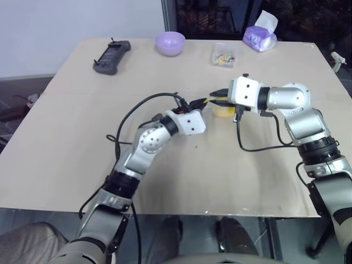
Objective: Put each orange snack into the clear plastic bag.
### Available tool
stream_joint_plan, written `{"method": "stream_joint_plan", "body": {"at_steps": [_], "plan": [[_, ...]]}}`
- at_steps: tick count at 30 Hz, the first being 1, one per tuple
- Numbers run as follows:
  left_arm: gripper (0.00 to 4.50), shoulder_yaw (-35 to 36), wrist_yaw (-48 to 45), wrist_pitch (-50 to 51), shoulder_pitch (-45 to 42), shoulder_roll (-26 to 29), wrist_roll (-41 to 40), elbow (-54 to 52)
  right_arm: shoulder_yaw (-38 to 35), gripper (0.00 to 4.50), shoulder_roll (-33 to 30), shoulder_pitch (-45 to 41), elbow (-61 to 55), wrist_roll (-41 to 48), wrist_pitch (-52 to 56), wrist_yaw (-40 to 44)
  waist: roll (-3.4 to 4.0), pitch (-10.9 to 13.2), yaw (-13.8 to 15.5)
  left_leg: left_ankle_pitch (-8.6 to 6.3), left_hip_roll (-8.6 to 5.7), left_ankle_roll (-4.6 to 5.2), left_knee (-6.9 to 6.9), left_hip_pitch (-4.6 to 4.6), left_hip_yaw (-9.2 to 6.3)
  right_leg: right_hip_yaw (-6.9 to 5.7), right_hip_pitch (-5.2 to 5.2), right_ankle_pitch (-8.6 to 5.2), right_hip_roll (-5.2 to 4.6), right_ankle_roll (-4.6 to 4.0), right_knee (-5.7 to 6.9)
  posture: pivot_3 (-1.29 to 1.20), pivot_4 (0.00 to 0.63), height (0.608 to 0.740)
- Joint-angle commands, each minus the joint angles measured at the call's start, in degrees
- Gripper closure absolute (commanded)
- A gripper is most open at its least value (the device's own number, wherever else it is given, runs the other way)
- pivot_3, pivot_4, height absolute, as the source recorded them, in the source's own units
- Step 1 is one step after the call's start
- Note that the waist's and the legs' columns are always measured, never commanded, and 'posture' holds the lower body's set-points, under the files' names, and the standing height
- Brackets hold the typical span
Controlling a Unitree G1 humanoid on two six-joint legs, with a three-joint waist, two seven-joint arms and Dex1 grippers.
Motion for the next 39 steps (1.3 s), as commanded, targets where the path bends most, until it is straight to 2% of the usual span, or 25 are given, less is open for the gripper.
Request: {"method": "stream_joint_plan", "body": {"at_steps": [1,10,23,39], "plan": [[4.50,-0.18,0.04,-1.21,-0.74,-0.26,-0.14,-1.60,-1.39,4.47,-0.80,-1.33,-1.33,0.10,-1.13,-0.68,0.00,0.00,0.00,0.00,0.00,0.00,0.00,0.00,0.00,0.00,0.00,0.00,0.00,0.00,0.00,0.00,0.150,0.740],[4.50,0.08,0.54,-0.92,-0.69,-0.10,0.31,-1.39,-1.85,4.47,-1.27,-1.32,-1.02,-0.45,-1.18,-1.23,0.00,0.00,0.00,0.00,0.00,0.00,0.00,0.00,0.00,0.00,0.00,0.00,0.00,0.00,0.00,0.00,0.150,0.740],[4.50,4.07,8.11,5.00,-2.34,1.53,5.87,0.98,-1.93,4.47,-7.01,-0.67,3.78,-5.62,-2.24,-3.42,0.00,0.00,-0.01,0.00,0.00,0.00,0.00,0.00,0.01,0.00,0.00,0.00,0.00,0.00,0.00,0.00,0.150,0.740],[4.50,6.46,15.90,7.38,-4.27,2.74,10.31,1.12,-2.46,4.47,-13.47,-0.60,6.09,-7.19,-2.18,-5.78,-0.01,0.00,0.19,0.00,0.00,0.01,0.00,-0.01,0.01,0.01,0.00,0.00,-0.01,0.00,-0.01,0.00,0.150,0.740]]}}
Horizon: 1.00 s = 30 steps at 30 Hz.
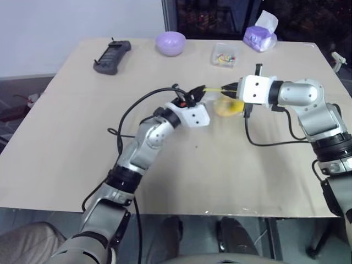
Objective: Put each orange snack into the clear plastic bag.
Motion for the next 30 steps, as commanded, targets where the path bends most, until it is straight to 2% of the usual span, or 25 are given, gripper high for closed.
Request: {"method": "stream_joint_plan", "body": {"at_steps": [1,12,19,25,30], "plan": [[4.50,6.51,5.17,3.52,-0.86,3.00,1.02,0.31,-3.74,4.47,-5.09,0.64,3.93,-1.85,1.80,-0.99,-0.01,0.00,0.19,-0.01,0.00,0.02,0.00,0.00,-0.02,-0.02,0.00,0.00,0.00,0.00,0.00,0.00,0.150,0.740],[4.50,6.09,5.81,4.12,-1.12,2.91,0.81,0.60,-5.22,4.47,-5.89,1.26,3.35,-1.97,2.68,-0.95,-0.01,0.00,-0.05,0.00,0.01,0.00,-0.04,0.00,0.04,0.03,-0.02,0.00,-0.01,0.00,-0.02,0.00,0.150,0.740],[4.50,5.58,2.49,-2.41,-0.14,0.43,-6.36,-2.41,-5.81,4.47,-1.61,1.11,-1.61,1.66,4.80,-0.93,-0.01,0.01,-0.10,0.00,0.01,-0.01,-0.04,-0.02,0.05,0.03,-0.02,0.00,-0.02,0.00,-0.04,0.00,0.150,0.740],[1.94,5.19,1.55,-4.02,0.16,0.68,-6.42,-2.77,-6.94,4.50,2.17,-0.80,-3.83,3.74,7.09,-2.59,-0.01,0.00,0.06,0.00,0.01,-0.01,-0.03,0.00,0.04,0.03,-0.02,0.00,-0.01,0.00,-0.01,0.00,0.150,0.740],[1.94,4.38,0.06,-4.06,0.58,0.82,-6.65,-2.92,-6.42,4.50,3.10,-0.98,-4.72,4.39,7.59,-2.34,-0.01,0.00,0.10,0.01,-0.01,-0.01,-0.02,-0.01,0.01,0.01,-0.02,0.00,-0.02,0.00,-0.02,0.00,0.150,0.740]]}}
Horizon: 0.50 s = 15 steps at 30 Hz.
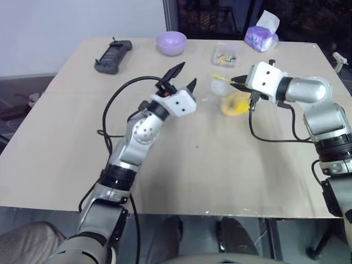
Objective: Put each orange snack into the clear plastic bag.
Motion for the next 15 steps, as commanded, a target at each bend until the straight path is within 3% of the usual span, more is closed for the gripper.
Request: {"method": "stream_joint_plan", "body": {"at_steps": [1,15], "plan": [[1.94,-0.48,-1.79,-1.07,0.06,0.15,-0.99,-2.27,-1.76,4.50,0.21,-1.50,-2.76,1.18,0.27,-0.33,0.00,0.00,-0.04,0.00,0.00,0.00,0.00,0.00,0.00,0.00,0.00,0.00,0.00,0.00,0.00,0.00,0.150,0.740],[1.94,-1.09,-8.64,-0.88,0.34,-0.70,-4.76,-3.03,-0.38,4.50,1.92,-0.87,-5.31,0.88,-0.05,0.67,0.00,0.00,-0.21,0.00,0.01,0.00,0.00,0.01,0.01,0.01,-0.01,0.00,0.01,0.00,0.01,0.00,0.150,0.740]]}}
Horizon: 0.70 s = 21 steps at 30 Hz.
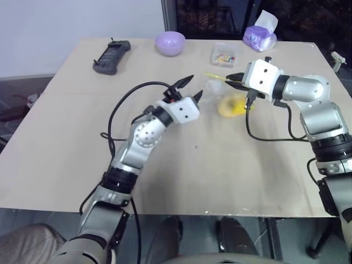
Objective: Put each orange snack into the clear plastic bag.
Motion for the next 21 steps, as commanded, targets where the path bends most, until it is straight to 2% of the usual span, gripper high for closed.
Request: {"method": "stream_joint_plan", "body": {"at_steps": [1,21], "plan": [[1.94,0.03,-0.52,-0.91,-0.75,-0.17,-0.97,-2.99,-0.23,4.50,0.36,-0.63,-3.50,0.42,-0.19,0.17,0.00,0.00,0.00,0.00,0.00,0.00,0.00,0.00,0.00,0.00,0.00,0.00,0.00,0.00,0.00,0.00,0.150,0.740],[1.94,1.44,1.10,-2.02,-2.13,-0.28,-0.64,-3.82,2.38,4.50,1.35,2.10,-6.51,-1.33,-0.27,0.77,0.00,0.00,0.03,0.00,0.00,0.00,0.00,0.00,-0.01,-0.01,0.00,0.00,0.00,0.00,0.00,0.00,0.150,0.740]]}}
